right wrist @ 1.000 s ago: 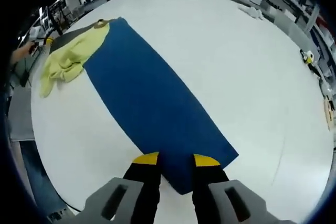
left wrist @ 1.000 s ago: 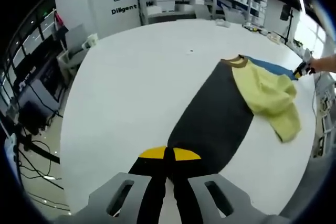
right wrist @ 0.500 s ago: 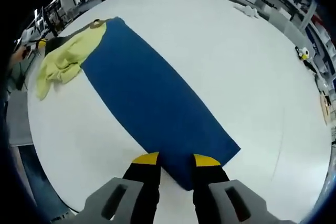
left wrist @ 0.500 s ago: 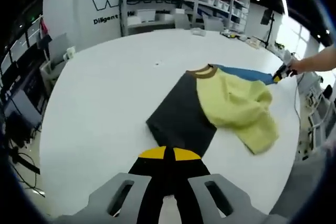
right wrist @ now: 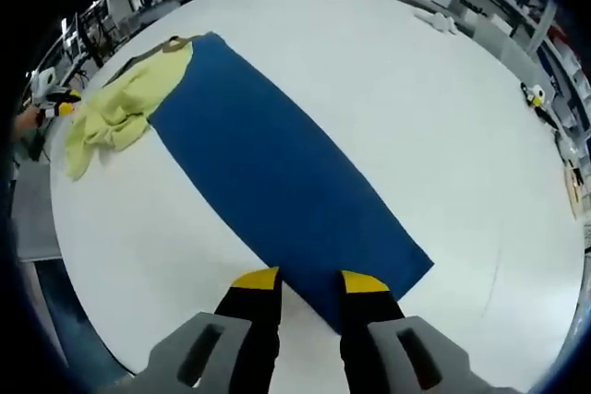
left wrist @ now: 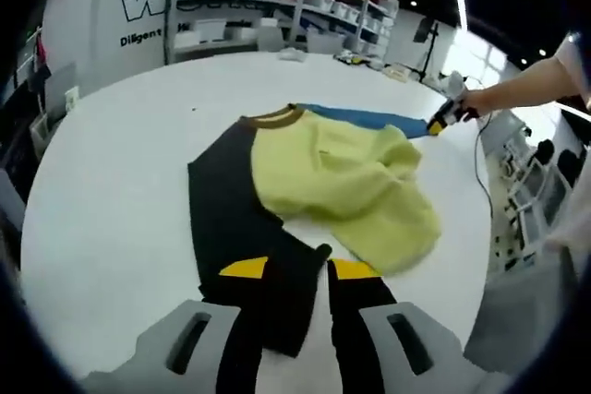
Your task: Fold the garment on the visible template until the final outline fits inside the template.
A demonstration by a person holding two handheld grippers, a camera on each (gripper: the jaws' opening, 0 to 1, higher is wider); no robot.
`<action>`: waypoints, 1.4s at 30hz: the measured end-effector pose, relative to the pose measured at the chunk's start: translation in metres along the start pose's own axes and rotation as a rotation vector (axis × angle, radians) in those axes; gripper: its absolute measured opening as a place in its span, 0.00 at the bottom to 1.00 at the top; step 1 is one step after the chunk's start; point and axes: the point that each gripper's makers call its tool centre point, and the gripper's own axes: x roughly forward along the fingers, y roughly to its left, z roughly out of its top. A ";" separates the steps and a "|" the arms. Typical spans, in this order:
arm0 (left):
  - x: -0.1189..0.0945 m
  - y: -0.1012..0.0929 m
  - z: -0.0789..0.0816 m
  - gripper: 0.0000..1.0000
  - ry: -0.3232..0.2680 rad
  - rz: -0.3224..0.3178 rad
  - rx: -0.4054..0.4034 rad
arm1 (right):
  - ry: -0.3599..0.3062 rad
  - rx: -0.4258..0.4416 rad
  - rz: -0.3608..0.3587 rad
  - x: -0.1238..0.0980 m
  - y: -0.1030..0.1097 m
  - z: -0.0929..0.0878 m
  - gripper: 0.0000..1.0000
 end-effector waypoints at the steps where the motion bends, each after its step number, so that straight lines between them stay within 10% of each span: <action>1: -0.003 0.007 0.001 0.26 -0.005 0.025 0.009 | -0.002 0.001 -0.001 0.000 0.000 0.000 0.17; 13: 0.011 0.055 -0.014 0.28 0.091 0.091 0.037 | 0.002 -0.002 0.001 0.002 0.005 0.001 0.17; 23: 0.015 0.061 -0.032 0.02 0.177 0.096 0.015 | -0.006 0.011 -0.010 -0.002 0.004 -0.001 0.16; 34: -0.040 0.097 0.000 0.02 -0.026 0.220 -0.104 | -0.154 -0.052 0.042 -0.015 0.040 0.045 0.21; 42: -0.083 0.139 -0.020 0.02 -0.086 0.346 -0.246 | -0.295 -0.137 0.132 -0.018 0.087 0.086 0.37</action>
